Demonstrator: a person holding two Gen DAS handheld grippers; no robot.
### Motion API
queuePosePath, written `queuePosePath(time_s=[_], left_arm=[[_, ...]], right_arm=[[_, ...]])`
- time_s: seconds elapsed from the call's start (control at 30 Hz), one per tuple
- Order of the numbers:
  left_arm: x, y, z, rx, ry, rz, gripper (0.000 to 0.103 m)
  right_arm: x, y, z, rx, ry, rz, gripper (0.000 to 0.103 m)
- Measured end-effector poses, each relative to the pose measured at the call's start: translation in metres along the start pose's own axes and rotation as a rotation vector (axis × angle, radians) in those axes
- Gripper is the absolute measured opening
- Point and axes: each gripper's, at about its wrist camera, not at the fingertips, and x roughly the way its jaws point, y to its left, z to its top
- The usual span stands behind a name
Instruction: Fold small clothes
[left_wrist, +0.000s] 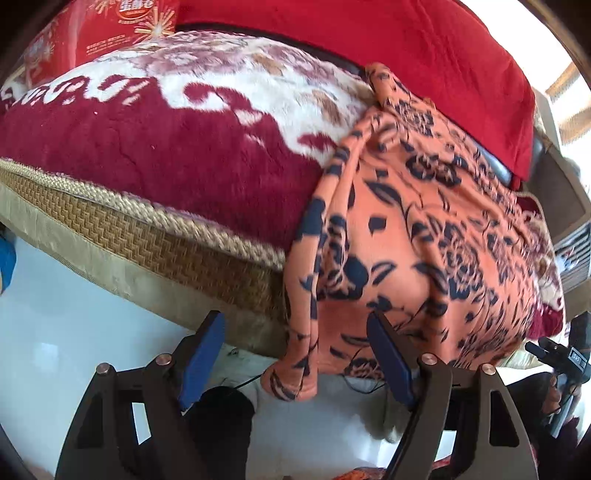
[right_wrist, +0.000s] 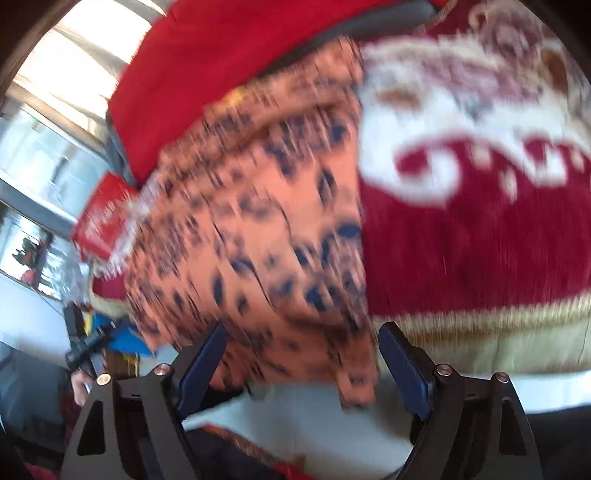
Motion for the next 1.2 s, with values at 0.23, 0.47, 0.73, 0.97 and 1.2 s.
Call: queuePosePath(time_s=[0.23,0.47,0.73,0.97,1.2], left_arm=[[0.014,-0.027,-0.008,0.124,0.049,-0.049,0.054],[0.035,-0.027,-0.014,0.12,0.133,0.038,0.062],[0.03,-0.005,-0.02,0.032,0.117,-0.057,0.007],[-0.022,-0.016,-0.026,0.062,-0.001,-0.285,0.007],[-0.073,-0.025,0.008,0.06,-0.09,-0.413,0.007]], right_arm=[[0.043,-0.015,-0.023,-0.003,0.084,-0.12,0.087],[0.097,-0.011,-0.028,0.002,0.166,-0.241,0.081],[0.091,0.018,-0.043,-0.071,0.19,-0.215,0.008],[0.016,0.046,-0.041,-0.078,0.089,0.091,0.008],[-0.063,0.068,-0.006,-0.096,-0.103,0.31,0.008]])
